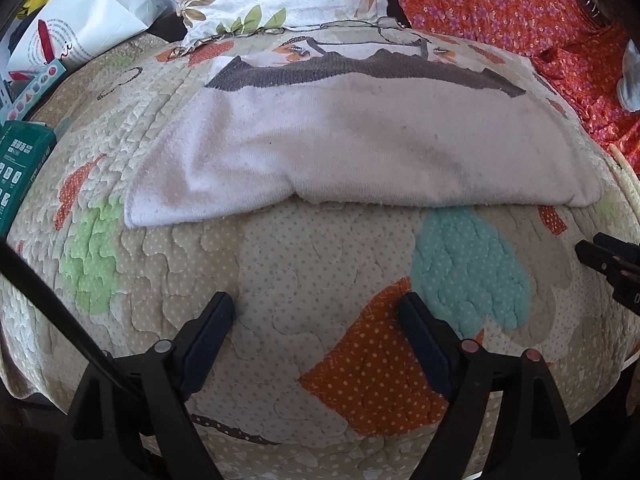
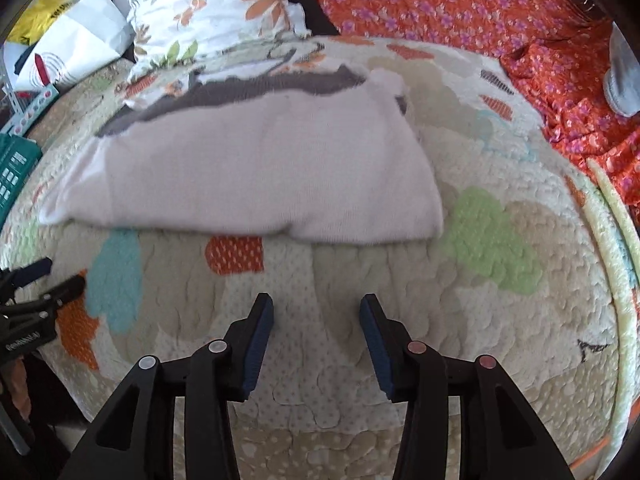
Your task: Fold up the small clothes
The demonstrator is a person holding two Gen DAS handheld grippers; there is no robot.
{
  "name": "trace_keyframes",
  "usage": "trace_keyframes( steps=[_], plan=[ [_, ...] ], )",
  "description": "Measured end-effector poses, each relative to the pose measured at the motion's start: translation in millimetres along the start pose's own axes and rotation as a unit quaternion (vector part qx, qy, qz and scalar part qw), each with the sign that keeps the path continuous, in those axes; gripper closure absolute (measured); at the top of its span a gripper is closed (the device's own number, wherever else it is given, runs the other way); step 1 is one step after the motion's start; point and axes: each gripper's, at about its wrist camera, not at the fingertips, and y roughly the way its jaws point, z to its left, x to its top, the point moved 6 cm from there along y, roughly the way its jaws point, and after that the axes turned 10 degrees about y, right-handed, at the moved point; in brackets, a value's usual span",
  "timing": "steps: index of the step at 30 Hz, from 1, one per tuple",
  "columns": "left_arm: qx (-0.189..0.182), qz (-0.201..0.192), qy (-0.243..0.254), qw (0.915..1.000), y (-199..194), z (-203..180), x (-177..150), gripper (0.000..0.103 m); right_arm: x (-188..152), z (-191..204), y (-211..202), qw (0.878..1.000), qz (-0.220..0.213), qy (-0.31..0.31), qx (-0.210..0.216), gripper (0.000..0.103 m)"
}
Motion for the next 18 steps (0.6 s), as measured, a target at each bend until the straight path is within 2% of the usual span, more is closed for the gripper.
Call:
trace_keyframes(
  steps=[18],
  plan=[
    [-0.009, 0.008, -0.004, 0.9999, 0.9, -1.8, -1.3, 0.015, 0.0, 4.8, 7.3, 1.0, -0.019, 0.002, -0.014, 0.029]
  ],
)
